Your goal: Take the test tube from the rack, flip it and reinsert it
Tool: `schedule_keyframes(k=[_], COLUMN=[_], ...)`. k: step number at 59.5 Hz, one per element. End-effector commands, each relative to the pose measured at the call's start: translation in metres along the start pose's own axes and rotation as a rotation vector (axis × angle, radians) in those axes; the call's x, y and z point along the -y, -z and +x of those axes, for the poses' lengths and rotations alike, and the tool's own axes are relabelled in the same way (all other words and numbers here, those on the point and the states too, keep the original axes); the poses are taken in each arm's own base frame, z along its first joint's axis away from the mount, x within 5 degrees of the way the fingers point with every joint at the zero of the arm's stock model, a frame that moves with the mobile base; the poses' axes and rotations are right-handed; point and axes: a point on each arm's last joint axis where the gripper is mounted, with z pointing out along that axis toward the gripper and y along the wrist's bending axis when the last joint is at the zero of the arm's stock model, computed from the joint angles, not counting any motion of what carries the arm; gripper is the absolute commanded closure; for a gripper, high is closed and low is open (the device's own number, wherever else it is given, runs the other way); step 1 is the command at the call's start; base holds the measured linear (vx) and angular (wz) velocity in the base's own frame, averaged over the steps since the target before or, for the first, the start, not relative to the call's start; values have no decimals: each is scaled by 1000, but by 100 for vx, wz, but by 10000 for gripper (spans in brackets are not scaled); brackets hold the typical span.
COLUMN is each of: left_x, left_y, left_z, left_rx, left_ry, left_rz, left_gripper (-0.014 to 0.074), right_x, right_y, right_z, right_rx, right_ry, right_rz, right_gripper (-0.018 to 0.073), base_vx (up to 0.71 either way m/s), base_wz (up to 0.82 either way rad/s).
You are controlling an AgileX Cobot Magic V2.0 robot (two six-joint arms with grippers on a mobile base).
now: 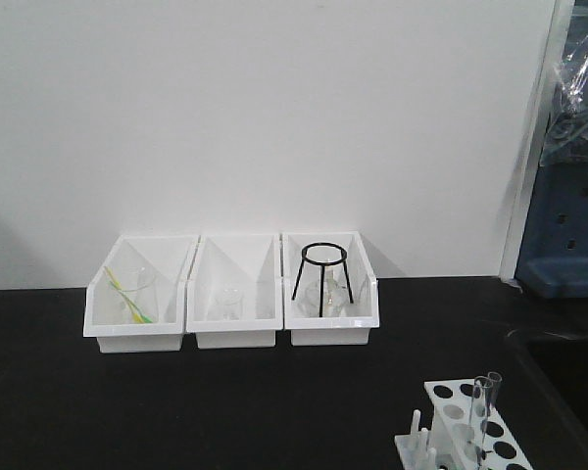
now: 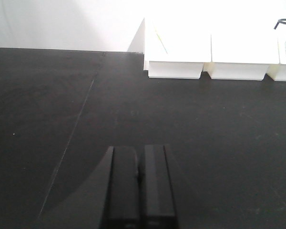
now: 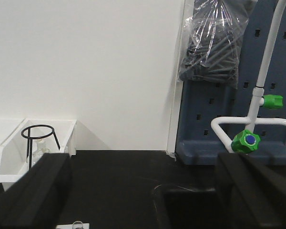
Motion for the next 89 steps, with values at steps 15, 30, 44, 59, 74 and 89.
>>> schedule_keyframes(k=[15,30,44,59,74,89], left_x=[2,2,2,2,2,2], left_y=[1,1,1,1,1,1], left_z=[-7,-7,-7,-7,-7,-7], left_rx=[86,86,86,86,86,86], left_ry=[4,4,4,4,4,4], left_rz=[23,23,23,23,23,23], left_gripper=[603,603,603,603,603,603], right_x=[-26,-55,-73,-79,-84,-88], right_y=[-35,-54,-79,-98,-121,-132], right_z=[38,89,113,138,147,157], right_rx=[2,67,79,111,94,58], right_ry=[-165,-148,-47,-70,-77,-71], right_rz=[-117,-211,-294,-281,-264,-267], right_gripper=[-97,-2,6,6,6,6], base_vx=[0,0,0,0,0,0], base_wz=[0,0,0,0,0,0])
